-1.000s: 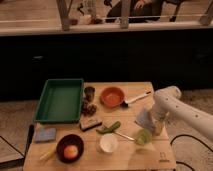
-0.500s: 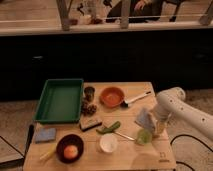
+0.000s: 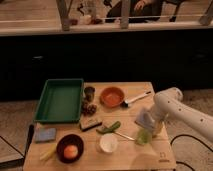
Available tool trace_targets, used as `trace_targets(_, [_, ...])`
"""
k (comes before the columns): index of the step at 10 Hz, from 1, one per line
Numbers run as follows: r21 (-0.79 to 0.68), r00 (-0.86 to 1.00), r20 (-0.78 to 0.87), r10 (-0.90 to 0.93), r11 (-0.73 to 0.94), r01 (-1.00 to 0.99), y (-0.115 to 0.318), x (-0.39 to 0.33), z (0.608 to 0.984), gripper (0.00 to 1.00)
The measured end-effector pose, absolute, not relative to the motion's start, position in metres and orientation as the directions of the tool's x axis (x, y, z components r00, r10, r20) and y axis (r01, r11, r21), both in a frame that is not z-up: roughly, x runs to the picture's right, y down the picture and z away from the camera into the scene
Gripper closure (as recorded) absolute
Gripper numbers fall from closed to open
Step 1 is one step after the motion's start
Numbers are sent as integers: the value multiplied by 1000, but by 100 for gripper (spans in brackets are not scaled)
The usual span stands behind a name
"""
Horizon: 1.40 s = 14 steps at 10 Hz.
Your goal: Wipe red bowl with towel
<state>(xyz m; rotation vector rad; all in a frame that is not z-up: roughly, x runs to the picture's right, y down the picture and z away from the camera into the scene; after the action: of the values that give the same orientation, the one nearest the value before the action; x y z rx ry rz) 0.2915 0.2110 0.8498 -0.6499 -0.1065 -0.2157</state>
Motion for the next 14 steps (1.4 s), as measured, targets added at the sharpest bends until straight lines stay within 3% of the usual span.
trace_targets(5, [-587,961,189,-200,761,274,214,283,854,76])
trace_targets(8, [-592,961,191,-198,758,274,216,284,852,100])
trace_targets(14, [-597,962,196,-188,755,269,217,286,854,100])
